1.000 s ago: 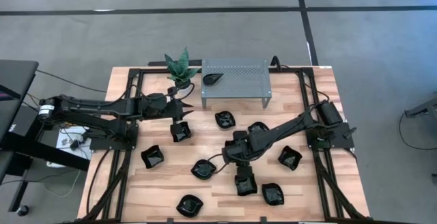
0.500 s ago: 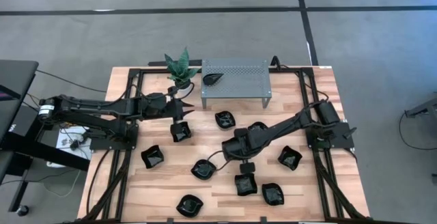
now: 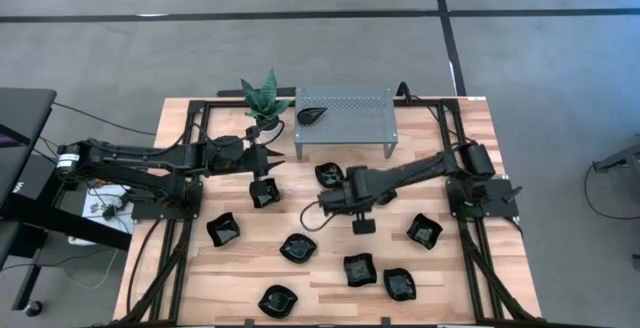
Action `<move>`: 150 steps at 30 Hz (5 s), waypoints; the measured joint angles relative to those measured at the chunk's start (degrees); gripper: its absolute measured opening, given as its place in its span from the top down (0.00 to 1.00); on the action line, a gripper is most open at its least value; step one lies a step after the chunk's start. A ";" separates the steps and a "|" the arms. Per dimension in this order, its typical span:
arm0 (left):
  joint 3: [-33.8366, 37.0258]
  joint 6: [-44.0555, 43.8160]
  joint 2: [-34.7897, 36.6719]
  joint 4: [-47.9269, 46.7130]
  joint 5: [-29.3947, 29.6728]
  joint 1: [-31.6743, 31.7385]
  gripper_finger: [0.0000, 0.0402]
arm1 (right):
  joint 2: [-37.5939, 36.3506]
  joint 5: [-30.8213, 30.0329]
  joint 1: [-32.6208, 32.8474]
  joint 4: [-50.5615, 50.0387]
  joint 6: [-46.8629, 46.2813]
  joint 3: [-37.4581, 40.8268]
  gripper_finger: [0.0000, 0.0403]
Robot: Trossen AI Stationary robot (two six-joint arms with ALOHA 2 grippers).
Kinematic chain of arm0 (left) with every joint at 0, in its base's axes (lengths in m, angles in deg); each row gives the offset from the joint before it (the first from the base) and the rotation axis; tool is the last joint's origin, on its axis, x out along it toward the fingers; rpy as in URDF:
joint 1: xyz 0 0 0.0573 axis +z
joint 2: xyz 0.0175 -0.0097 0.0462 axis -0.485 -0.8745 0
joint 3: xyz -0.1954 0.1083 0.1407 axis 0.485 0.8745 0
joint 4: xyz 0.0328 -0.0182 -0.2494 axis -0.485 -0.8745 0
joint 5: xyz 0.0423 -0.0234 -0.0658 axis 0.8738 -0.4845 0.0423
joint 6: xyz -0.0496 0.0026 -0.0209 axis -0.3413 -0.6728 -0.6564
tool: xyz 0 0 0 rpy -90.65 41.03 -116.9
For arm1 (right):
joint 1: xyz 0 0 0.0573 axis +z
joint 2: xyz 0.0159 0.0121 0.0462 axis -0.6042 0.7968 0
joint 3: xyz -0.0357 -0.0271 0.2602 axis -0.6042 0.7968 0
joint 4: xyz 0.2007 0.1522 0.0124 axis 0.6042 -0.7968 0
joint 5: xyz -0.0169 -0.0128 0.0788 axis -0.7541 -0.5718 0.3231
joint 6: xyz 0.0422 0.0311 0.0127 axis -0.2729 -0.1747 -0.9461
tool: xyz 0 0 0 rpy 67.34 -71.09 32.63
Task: Pick & Place Mini shaped plates
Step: Put the distorted square plate on the shelf, then stack the distorted square plate on top of the distorted square plate on the shelf
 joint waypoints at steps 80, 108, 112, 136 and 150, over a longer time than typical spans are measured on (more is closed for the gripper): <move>-0.04 -1.73 0.00 1.90 0.00 0.00 0.81 | -37.28 -0.25 1.08 -8.92 -29.34 11.30 0.82; -0.04 -1.75 0.00 4.59 0.00 0.00 0.81 | -17.35 20.26 18.31 9.17 -59.14 33.80 0.82; -0.04 -1.75 0.00 4.81 0.00 0.00 0.81 | -16.47 21.36 18.27 8.42 -57.80 33.80 0.82; -0.04 -1.73 0.00 6.62 0.00 0.00 0.81 | -16.73 17.33 19.47 8.43 -54.78 33.80 0.82; -0.04 -1.73 0.00 7.56 0.00 0.00 0.81 | -18.83 14.44 19.45 2.25 -53.77 33.21 0.82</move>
